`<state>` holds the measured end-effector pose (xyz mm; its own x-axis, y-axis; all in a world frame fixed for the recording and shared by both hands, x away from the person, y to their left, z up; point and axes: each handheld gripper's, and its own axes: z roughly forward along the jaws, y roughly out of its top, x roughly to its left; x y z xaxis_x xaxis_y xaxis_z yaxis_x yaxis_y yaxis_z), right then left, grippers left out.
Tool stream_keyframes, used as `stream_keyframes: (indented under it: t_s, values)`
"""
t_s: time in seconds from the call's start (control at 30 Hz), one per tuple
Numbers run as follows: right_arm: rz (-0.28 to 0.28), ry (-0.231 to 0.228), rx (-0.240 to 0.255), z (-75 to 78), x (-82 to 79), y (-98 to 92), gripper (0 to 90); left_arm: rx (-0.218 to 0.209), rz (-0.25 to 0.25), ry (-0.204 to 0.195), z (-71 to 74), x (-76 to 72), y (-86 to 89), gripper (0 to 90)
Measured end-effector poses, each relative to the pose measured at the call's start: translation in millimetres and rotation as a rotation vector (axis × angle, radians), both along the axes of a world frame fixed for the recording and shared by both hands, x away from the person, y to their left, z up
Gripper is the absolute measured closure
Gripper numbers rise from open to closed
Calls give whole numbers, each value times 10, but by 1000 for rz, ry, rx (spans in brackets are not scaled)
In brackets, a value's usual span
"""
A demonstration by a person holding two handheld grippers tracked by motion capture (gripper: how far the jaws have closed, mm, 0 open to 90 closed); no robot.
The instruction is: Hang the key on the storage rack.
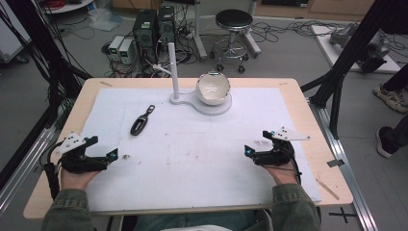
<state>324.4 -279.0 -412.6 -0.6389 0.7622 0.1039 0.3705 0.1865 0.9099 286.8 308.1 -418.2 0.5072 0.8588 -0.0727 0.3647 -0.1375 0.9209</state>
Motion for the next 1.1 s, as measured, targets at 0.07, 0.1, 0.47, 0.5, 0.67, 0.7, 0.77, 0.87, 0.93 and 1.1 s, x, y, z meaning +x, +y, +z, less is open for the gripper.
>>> stream_keyframes:
  t_s: [0.07,0.1,0.47,0.5,0.67,0.7,0.77,0.87,0.93,1.1]
  values:
    - [-1,-1,0,-1,3,-1,5,-1,0,5,-5,1,-2,44]
    - [0,1,2,-2,5,-1,5,-1,0,5,-5,1,-2,44]
    - [6,13,-14,-31,27,51,5,5,-1,24,-2,-4,-28,44]
    - [6,13,-14,-31,27,51,5,5,-1,24,-2,-4,-28,44]
    - [-3,28,-19,-36,30,47,5,13,8,64,11,16,-52,44]
    - [-3,26,-19,-36,28,46,5,28,13,70,24,25,-63,44]
    - [-1,28,-18,-35,27,44,5,43,14,83,46,55,-90,44]
    - [3,37,-18,-42,40,39,5,48,3,120,44,131,-121,44]
    - [-2,41,-14,-41,41,37,5,50,0,133,42,153,-123,44]
    - [-7,42,-10,-36,40,27,6,78,-7,142,102,237,-177,44]
